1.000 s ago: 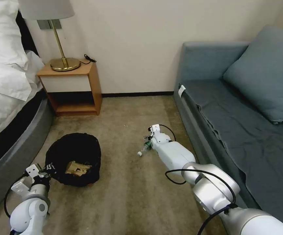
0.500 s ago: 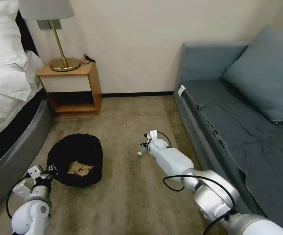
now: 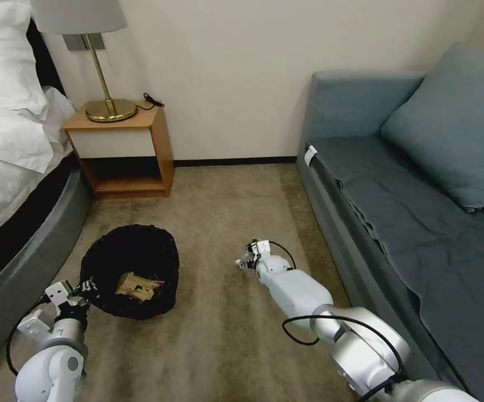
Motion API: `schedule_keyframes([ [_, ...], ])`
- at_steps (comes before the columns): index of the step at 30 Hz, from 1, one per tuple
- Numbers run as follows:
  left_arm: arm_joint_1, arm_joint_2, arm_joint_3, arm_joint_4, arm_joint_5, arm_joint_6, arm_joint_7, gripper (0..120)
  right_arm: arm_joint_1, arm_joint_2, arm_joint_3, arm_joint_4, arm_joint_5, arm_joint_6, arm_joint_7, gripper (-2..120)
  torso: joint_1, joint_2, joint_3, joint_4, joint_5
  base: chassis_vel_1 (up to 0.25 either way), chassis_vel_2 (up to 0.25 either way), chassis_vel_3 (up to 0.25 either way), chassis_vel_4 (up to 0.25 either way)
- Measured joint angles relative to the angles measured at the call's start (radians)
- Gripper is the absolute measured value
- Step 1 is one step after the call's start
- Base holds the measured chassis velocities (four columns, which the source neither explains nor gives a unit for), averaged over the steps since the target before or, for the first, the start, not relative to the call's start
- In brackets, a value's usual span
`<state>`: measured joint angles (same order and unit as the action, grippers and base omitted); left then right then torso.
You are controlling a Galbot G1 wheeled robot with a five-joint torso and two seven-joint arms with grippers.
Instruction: Pick up the trash bin, then pick up the garbage on the floor and place it into the trash bin.
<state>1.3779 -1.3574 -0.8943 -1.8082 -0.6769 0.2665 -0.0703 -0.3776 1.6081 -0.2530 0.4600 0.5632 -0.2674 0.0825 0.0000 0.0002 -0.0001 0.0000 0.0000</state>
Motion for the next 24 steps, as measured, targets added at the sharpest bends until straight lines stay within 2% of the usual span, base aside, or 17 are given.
schedule_keyframes([
  [2, -0.023, 0.022, 0.000, 0.036, -0.016, 0.001, 0.000, 4, -0.015, 0.000, -0.026, 0.043, -0.004, 0.019, -0.006, 100, 0.000, 0.000, 0.000, -0.0001, 0.0000, 0.000, 0.000, 0.000, 0.000],
  [4, -0.026, 0.023, 0.001, 0.042, -0.017, 0.002, 0.000, 4, -0.022, 0.000, -0.030, 0.059, -0.009, 0.028, -0.006, 100, 0.000, 0.000, 0.000, 0.0000, 0.0000, 0.000, 0.000, 0.000, 0.000],
  [6, -0.029, 0.012, 0.005, 0.052, -0.011, 0.002, 0.000, 4, -0.045, 0.001, -0.026, 0.114, -0.065, 0.095, -0.014, 100, 0.000, 0.000, 0.000, 0.0004, 0.0001, 0.000, 0.000, 0.000, 0.000],
  [8, -0.029, 0.009, 0.005, 0.052, -0.009, 0.002, 0.000, 4, -0.048, 0.000, -0.020, 0.121, -0.083, 0.113, -0.015, 100, 0.000, 0.000, 0.000, 0.0004, -0.0001, 0.000, 0.000, 0.000, 0.000],
  [12, -0.021, -0.011, 0.003, 0.050, 0.000, 0.002, 0.006, 4, -0.061, 0.000, -0.008, 0.178, -0.164, 0.209, -0.034, 100, 0.000, 0.000, 0.000, -0.0001, -0.0003, 0.000, 0.000, 0.000, 0.000],
  [14, -0.021, -0.011, 0.003, 0.050, 0.000, 0.002, 0.006, 4, -0.061, 0.000, -0.008, 0.178, -0.164, 0.209, -0.034, 100, 0.000, 0.000, 0.000, -0.0001, -0.0003, 0.000, 0.000, 0.000, 0.000],
  [18, -0.016, -0.018, -0.005, 0.043, 0.000, 0.001, 0.008, 4, -0.092, -0.003, -0.039, 0.269, -0.172, 0.252, -0.034, 100, 0.000, 0.000, 0.000, 0.0005, 0.0000, 0.000, 0.000, 0.000, 0.000],
  [23, -0.021, -0.019, -0.014, 0.039, -0.002, 0.002, 0.006, 4, -0.131, -0.076, -0.048, 0.396, -0.189, 0.282, -0.013, 100, 0.000, 0.000, 0.000, 0.0003, -0.0001, 0.000, 0.000, 0.000, 0.000],
  [24, -0.029, -0.014, -0.017, 0.039, -0.003, 0.006, 0.004, 4, -0.155, -0.134, -0.030, 0.474, -0.203, 0.293, 0.004, 100, 0.000, 0.000, 0.000, -0.0001, 0.0002, 0.000, 0.000, 0.000, 0.000],
])
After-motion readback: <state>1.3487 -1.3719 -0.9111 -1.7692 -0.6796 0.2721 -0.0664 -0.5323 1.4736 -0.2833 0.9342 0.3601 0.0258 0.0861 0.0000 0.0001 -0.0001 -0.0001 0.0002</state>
